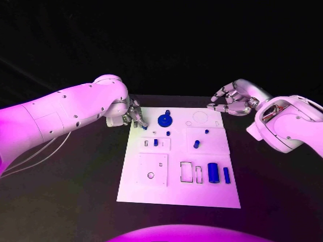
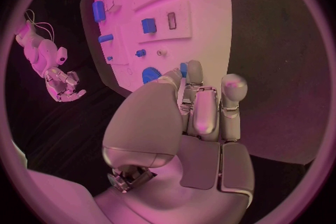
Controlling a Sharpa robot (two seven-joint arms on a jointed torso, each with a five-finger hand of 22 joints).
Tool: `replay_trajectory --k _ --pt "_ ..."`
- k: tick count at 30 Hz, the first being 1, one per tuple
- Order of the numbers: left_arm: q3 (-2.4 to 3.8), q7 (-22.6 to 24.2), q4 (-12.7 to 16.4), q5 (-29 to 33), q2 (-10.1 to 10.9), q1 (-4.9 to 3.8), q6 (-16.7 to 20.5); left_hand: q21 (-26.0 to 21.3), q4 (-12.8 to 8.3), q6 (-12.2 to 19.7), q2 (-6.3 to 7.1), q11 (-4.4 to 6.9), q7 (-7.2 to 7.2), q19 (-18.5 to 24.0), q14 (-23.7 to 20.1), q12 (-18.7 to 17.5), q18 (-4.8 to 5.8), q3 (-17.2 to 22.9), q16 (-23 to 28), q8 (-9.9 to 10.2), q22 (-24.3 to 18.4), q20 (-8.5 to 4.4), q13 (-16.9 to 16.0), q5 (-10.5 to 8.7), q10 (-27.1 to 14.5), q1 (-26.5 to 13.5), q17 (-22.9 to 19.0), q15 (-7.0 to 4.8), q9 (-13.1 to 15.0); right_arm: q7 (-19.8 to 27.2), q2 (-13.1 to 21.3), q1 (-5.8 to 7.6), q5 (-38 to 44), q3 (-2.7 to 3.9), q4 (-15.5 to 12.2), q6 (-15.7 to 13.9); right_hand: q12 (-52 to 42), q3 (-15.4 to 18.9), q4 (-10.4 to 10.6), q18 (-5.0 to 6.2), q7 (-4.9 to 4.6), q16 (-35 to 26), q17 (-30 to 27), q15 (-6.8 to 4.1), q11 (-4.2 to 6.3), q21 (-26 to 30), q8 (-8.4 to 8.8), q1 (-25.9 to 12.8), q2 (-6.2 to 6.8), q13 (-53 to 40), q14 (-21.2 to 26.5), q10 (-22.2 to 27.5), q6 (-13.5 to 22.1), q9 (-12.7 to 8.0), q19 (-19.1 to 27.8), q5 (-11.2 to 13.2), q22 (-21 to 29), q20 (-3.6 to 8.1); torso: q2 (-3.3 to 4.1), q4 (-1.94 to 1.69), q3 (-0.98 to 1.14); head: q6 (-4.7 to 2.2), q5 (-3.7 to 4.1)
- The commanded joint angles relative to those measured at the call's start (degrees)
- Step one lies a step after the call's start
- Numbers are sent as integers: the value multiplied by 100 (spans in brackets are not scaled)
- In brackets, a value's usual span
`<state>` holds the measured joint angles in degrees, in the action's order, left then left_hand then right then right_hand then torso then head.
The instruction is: Assemble the parts on the task board
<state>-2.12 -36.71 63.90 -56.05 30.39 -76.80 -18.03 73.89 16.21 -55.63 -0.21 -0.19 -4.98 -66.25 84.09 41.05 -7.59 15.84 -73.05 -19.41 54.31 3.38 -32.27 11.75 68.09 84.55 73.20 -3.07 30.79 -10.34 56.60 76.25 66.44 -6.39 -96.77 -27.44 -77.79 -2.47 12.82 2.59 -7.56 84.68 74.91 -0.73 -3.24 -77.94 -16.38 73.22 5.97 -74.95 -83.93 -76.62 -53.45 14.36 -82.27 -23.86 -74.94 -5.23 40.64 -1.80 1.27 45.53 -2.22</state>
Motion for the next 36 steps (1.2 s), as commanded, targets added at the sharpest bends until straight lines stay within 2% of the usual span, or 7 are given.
replay_trajectory --k 1,6,11,17,21,25,36 --pt "-2 37 54 231 36 2 117 36 -508 13 185 2 24 -19 146 -11 29 817 -47 -182 18 -15 33 35 70 -111 19 -18 32 0 -4 -2 21 1 7 74 8 4 44 67 2 -34 565 -37 26 17 -28 -2 -38 -13 -378 -10 37 6 47 -23 -591 3 -5 -4 0 3 -3" --pt "1 48 257 477 207 4 325 73 -664 21 475 -2 41 -41 170 1 34 1558 -92 -388 64 -30 92 24 126 -380 59 -39 86 -2 -6 -2 21 1 24 81 8 4 44 67 2 -34 565 -37 26 17 -28 -2 -38 -13 -378 -10 37 6 47 -23 -591 3 -11 -12 1 -7 -12" --pt "12 68 687 823 526 5 646 144 -896 18 722 39 58 -105 181 31 50 2233 -113 -593 169 -55 136 14 198 -726 80 -55 128 -4 -8 -2 20 -1 43 86 8 4 44 67 2 -34 565 -37 26 17 -28 -2 -38 -13 -378 -10 37 6 47 -23 -591 3 -10 -19 4 -18 -21" --pt "15 92 1275 1055 928 17 963 213 -1131 -30 889 74 108 -170 187 73 68 2665 -124 -734 276 -80 157 8 290 -1013 92 -87 132 -7 -7 -3 19 -5 54 91 8 5 47 68 3 -35 564 -38 27 20 -31 0 -39 -12 -378 -11 35 6 48 -28 -590 4 -8 -17 1 -7 -42" --pt "13 113 1591 1039 1125 78 1114 240 -1226 -58 943 91 122 -197 188 86 76 2808 -125 -784 320 -92 165 3 333 -1131 94 -101 125 -9 -5 -3 18 -8 58 93 8 5 47 68 3 -35 564 -38 27 20 -31 0 -39 -12 -378 -11 35 6 48 -28 -590 4 -8 -16 0 2 -59" --pt "8 143 1914 818 1296 196 1270 262 -1275 -78 973 101 133 -222 190 96 84 2870 -128 -811 361 -98 168 0 362 -1191 98 -109 119 -11 -1 -5 18 -10 61 95 8 5 47 68 3 -35 564 -38 27 20 -31 0 -39 -12 -378 -11 35 6 48 -28 -590 4 -3 -17 -3 16 -67" --pt "-10 164 2159 250 1333 438 1314 284 -1337 -107 1015 116 148 -245 192 110 90 2943 -129 -844 397 -106 170 -3 406 -1260 100 -120 109 -6 3 -11 18 -14 59 101 8 5 47 68 3 -35 564 -38 27 20 -31 0 -39 -12 -378 -11 35 6 48 -28 -590 4 4 -1 -3 38 -85"
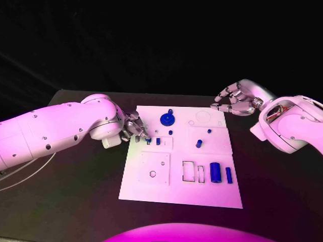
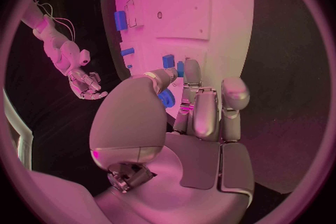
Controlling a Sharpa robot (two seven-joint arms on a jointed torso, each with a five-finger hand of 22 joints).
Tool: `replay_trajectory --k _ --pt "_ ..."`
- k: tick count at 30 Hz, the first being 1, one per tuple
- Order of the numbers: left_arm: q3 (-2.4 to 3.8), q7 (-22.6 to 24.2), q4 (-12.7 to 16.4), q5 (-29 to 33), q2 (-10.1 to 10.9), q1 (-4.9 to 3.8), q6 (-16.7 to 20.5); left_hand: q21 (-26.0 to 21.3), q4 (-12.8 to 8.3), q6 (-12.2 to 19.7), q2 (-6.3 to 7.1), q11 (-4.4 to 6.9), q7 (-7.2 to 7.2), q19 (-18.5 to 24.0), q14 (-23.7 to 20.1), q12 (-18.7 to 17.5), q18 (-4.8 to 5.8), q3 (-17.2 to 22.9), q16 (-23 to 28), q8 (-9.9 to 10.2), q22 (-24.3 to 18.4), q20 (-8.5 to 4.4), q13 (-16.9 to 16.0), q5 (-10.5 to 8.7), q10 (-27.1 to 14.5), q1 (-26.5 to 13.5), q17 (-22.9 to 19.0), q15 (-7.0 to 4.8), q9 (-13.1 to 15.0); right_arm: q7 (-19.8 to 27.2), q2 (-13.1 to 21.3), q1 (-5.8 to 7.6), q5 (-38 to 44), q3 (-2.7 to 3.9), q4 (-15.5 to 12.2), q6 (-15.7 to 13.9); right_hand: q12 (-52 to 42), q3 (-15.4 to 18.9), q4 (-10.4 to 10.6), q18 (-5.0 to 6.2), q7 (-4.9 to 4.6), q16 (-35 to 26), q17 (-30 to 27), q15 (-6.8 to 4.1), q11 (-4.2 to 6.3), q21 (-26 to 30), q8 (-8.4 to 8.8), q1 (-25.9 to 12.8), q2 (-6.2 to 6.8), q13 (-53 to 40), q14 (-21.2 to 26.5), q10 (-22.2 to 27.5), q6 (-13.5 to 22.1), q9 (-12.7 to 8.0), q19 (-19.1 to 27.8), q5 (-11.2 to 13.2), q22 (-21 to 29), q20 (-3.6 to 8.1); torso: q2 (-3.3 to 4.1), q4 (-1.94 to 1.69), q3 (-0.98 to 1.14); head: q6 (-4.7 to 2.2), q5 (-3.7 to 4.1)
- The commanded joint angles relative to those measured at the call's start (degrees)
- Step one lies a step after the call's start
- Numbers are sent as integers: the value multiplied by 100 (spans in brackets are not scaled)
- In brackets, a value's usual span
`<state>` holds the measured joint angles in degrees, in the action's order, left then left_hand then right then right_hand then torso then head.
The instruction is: Assemble the parts on the task board
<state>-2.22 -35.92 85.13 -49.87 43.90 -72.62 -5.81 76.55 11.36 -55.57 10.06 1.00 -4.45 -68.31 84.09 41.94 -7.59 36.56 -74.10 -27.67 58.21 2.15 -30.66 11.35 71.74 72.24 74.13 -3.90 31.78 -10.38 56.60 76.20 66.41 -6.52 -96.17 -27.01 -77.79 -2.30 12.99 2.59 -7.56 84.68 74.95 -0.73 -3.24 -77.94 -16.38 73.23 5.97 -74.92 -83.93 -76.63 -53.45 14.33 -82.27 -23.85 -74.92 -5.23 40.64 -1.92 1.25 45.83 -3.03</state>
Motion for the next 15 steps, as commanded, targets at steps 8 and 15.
replay_trajectory --k 8,15 --pt "-6 45 56 -731 -57 60 -3 26 -877 -127 6 4 102 -49 193 31 93 896 -24 -33 22 13 9 35 66 -64 7 -42 4 0 13 -6 21 -2 -11 59 10 -10 34 68 3 -40 554 -38 28 23 -33 3 -39 -12 -377 -10 34 10 48 -36 -591 4 4 9 6 19 -6" --pt "-13 -11 34 -983 -97 69 -58 33 -908 -148 21 14 113 -55 193 86 94 926 -23 -55 31 7 -42 33 115 -114 7 -50 -2 1 16 -7 21 -2 -21 57 10 -10 34 68 3 -40 554 -38 28 23 -33 3 -39 -12 -377 -10 34 10 48 -36 -591 4 2 12 4 25 -9"
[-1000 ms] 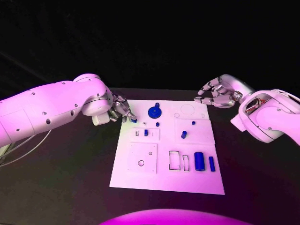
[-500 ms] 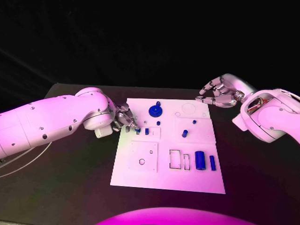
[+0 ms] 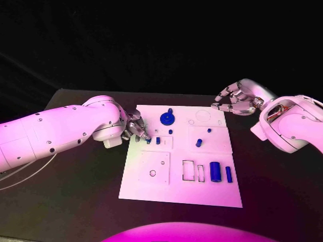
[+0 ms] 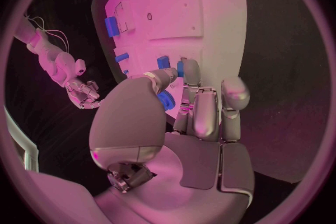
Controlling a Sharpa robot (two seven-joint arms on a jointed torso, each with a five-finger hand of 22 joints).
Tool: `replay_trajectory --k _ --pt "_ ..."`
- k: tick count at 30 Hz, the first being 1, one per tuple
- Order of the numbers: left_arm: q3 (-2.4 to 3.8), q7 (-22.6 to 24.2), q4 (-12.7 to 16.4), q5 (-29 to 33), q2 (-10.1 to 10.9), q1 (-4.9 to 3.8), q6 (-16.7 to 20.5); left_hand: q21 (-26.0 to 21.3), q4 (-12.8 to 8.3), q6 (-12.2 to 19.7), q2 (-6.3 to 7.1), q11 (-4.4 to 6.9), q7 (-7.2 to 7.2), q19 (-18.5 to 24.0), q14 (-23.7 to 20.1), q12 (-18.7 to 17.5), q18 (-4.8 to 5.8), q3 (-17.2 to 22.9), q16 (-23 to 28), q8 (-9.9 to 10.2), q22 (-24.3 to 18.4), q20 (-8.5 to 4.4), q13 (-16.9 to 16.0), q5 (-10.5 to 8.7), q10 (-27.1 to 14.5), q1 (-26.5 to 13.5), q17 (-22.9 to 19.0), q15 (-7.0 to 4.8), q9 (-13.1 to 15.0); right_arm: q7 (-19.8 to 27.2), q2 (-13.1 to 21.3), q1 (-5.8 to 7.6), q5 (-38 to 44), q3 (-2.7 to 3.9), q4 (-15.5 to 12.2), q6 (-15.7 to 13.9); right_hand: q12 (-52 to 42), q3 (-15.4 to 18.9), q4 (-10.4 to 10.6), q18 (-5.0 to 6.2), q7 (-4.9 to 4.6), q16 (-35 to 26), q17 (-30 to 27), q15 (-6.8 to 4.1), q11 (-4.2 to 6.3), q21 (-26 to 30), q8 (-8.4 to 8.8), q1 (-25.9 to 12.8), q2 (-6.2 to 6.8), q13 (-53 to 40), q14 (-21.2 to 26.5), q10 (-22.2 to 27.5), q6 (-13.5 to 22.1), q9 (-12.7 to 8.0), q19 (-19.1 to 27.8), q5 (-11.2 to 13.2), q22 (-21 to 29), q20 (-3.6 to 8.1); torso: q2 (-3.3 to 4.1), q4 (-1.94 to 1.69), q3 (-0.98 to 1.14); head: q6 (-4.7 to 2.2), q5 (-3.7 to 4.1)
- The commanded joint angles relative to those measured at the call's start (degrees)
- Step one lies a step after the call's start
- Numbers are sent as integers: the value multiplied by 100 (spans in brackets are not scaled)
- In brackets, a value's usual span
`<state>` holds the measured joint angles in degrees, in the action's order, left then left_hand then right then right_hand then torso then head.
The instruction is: Assemble the parts on the task board
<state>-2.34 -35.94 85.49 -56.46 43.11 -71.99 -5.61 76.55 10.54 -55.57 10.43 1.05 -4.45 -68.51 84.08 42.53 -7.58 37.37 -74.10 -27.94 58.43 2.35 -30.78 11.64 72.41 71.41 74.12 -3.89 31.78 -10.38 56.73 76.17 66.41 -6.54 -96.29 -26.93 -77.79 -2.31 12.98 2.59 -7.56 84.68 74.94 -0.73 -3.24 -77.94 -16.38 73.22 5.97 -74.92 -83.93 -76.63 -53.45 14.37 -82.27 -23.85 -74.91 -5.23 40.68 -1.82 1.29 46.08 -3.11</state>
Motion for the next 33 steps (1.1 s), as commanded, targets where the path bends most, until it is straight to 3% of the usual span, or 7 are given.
replay_trajectory --k 1,11,13,15,33 --pt "-3 -17 -3 -345 -19 7 -88 33 -836 -153 -11 12 116 -34 194 51 92 853 -23 -34 7 -15 -55 3 64 -45 8 -53 -3 1 5 -4 21 0 -11 48 10 -9 34 68 4 -40 554 -38 28 23 -33 3 -39 -13 -377 -10 34 6 48 -36 -592 4 -2 1 -1 4 1" --pt "-5 -70 -13 -421 -22 9 -323 43 -900 -182 28 31 136 -45 194 228 96 885 -21 -74 25 -25 -248 0 162 -126 8 -68 -7 3 15 -4 21 0 -22 45 9 -9 36 69 4 -44 549 -39 29 28 -34 7 -39 -13 -376 -11 33 6 50 -42 -590 5 -1 -4 -5 21 5" --pt "-5 -77 -12 -424 -23 10 -383 56 -953 -214 66 45 136 -52 192 279 96 993 -20 -96 36 -47 -307 506 183 -210 9 -79 -22 4 15 -4 21 0 -21 45 9 -9 36 69 4 -44 549 -39 29 28 -34 7 -39 -13 -376 -11 33 6 50 -42 -590 5 -1 -4 -5 21 5" --pt "-5 -81 -13 -425 -23 10 -421 63 -988 -227 78 45 148 -52 191 324 96 1033 -19 -109 41 -54 -357 633 204 -260 8 -86 -33 5 15 -4 21 0 -21 44 9 -9 36 69 4 -44 549 -39 29 28 -34 7 -39 -13 -376 -11 33 6 50 -42 -590 5 -4 -3 -4 30 -4" --pt "-6 -98 -16 -250 -38 10 -514 84 -1073 -296 79 72 180 -58 194 642 100 1090 -21 -156 65 -69 -725 764 363 -422 13 -105 -65 7 11 -4 21 0 -17 43 12 -7 36 71 5 -47 545 -40 30 36 -35 13 -37 -9 -375 -9 33 6 54 -49 -584 6 -4 -1 -1 26 -3"
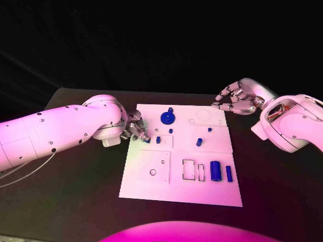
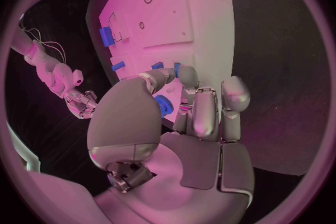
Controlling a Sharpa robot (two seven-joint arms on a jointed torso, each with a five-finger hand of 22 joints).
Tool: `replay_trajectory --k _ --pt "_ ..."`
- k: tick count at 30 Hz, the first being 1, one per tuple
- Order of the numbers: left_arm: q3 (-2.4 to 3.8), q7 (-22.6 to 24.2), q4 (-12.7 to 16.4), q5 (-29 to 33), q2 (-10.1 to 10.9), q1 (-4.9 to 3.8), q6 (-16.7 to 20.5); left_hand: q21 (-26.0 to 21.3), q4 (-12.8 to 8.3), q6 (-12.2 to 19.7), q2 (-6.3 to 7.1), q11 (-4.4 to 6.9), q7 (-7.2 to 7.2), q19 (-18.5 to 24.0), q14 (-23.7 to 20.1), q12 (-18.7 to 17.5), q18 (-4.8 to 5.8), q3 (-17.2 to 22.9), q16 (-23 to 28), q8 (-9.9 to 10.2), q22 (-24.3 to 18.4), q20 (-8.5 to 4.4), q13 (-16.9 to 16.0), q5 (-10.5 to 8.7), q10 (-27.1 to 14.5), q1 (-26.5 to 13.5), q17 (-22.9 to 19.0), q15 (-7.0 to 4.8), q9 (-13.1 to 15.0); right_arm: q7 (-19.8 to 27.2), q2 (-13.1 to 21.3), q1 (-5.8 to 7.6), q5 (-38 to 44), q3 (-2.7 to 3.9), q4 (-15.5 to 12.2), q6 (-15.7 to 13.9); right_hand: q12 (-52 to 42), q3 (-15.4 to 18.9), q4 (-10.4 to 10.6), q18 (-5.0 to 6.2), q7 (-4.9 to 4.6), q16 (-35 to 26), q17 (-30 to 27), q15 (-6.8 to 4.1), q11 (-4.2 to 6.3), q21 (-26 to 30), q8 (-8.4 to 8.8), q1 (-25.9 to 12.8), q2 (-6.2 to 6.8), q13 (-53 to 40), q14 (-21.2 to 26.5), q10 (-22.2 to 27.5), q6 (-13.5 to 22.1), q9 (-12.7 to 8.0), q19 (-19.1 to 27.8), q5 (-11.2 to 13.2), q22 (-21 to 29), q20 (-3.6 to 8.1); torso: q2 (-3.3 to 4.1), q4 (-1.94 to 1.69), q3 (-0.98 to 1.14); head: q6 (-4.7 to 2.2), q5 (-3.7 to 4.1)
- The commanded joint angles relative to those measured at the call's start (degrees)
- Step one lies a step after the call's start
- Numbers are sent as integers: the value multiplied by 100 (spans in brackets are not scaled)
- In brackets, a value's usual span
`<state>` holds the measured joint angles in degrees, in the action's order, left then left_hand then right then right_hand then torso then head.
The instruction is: Assemble the parts on the task board
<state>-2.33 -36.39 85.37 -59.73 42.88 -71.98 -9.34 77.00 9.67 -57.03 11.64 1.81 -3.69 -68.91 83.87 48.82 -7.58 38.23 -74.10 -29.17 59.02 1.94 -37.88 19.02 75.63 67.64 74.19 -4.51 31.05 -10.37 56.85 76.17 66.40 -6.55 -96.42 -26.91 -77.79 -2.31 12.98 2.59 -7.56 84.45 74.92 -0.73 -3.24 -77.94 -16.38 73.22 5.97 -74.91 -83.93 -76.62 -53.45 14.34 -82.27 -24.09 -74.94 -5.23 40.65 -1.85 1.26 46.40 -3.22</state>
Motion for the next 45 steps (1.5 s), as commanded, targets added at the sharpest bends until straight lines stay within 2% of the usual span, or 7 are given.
replay_trajectory --k 1,12,32,39,45 --pt "-7 -54 -6 87 -21 9 -141 41 -989 -157 -47 -1 107 -20 216 33 101 1008 -22 -37 11 -29 -38 30 52 -60 6 -46 6 6 -1 -3 22 1 -5 42 12 -7 36 71 5 -24 547 -40 30 36 -36 13 -37 -10 -375 -9 33 9 54 -25 -581 6 0 2 1 -9 9" --pt "-9 -67 -73 103 -115 8 -177 62 -983 -212 -124 23 138 -51 219 226 112 1000 -22 -62 60 -38 -261 7 161 -209 7 -61 -21 4 5 -3 22 1 -17 39 12 -7 36 71 5 -24 547 -40 30 36 -36 13 -37 -10 -375 -9 33 9 54 -25 -581 6 0 4 4 -3 14" --pt "-21 -104 -241 34 -304 8 -507 72 -919 -336 -282 67 203 -94 225 530 127 815 -24 -102 118 -52 -639 -53 325 -463 11 -88 -83 13 13 -3 23 1 -26 39 12 -7 36 71 5 -24 547 -40 30 36 -36 13 -37 -10 -375 -9 33 9 54 -25 -581 6 -2 3 3 29 42" --pt "-22 -105 -269 -51 -318 8 -542 61 -826 -373 -320 83 229 -104 228 565 131 585 -24 -99 123 -56 -707 -84 346 -597 12 -97 -129 18 13 -3 23 1 -24 35 12 -7 36 71 5 -24 547 -40 30 36 -36 13 -37 -10 -375 -9 33 9 54 -25 -581 6 -2 3 4 31 38" --pt "-23 -104 -285 -150 -314 8 -585 40 -555 -420 -262 107 270 -124 229 588 136 30 -22 -81 124 -66 -779 -99 350 -823 12 -110 -210 22 21 -3 23 1 -26 27 17 -4 38 74 6 -29 541 -41 31 48 -38 21 -35 -3 -374 -3 32 10 59 -35 -574 7 2 0 1 32 43"
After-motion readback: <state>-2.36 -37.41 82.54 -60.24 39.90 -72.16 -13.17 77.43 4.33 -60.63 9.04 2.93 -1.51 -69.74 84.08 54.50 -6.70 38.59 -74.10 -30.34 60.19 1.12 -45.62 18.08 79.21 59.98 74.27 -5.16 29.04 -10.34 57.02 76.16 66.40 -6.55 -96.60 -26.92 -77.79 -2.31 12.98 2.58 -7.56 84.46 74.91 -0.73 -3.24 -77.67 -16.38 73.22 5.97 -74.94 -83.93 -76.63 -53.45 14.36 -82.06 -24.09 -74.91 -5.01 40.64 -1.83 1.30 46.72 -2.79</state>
